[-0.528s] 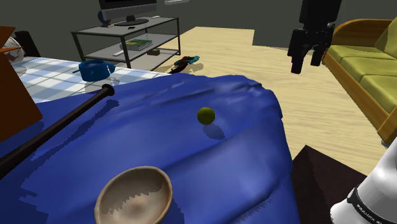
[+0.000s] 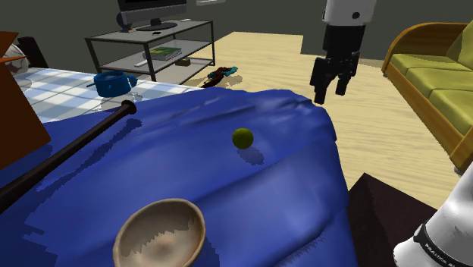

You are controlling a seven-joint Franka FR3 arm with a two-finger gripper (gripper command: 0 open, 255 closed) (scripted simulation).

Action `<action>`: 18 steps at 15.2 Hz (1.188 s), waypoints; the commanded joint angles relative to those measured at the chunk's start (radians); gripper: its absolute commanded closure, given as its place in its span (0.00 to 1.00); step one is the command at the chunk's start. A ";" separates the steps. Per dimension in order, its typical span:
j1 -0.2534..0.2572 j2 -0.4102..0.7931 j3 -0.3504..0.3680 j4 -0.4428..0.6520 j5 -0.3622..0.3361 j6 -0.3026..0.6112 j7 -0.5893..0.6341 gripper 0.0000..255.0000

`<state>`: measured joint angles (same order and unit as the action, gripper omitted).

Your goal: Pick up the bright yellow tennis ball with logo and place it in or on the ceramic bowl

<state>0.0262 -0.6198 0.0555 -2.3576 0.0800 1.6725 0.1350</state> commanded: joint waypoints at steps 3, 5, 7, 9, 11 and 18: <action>0.022 0.102 0.011 -0.007 0.028 0.146 -0.026 0.00; 0.032 0.159 0.017 -0.003 0.041 0.215 -0.041 0.00; 0.043 0.219 0.023 0.006 0.055 0.282 -0.056 0.00; 0.054 0.281 0.029 0.021 0.068 0.345 -0.072 0.00; 0.064 0.345 0.036 0.042 0.081 0.405 -0.088 0.00; 0.092 0.531 0.058 0.120 0.114 0.559 -0.133 0.00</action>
<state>0.1173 -0.1039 0.1128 -2.2429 0.1918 2.2172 0.0075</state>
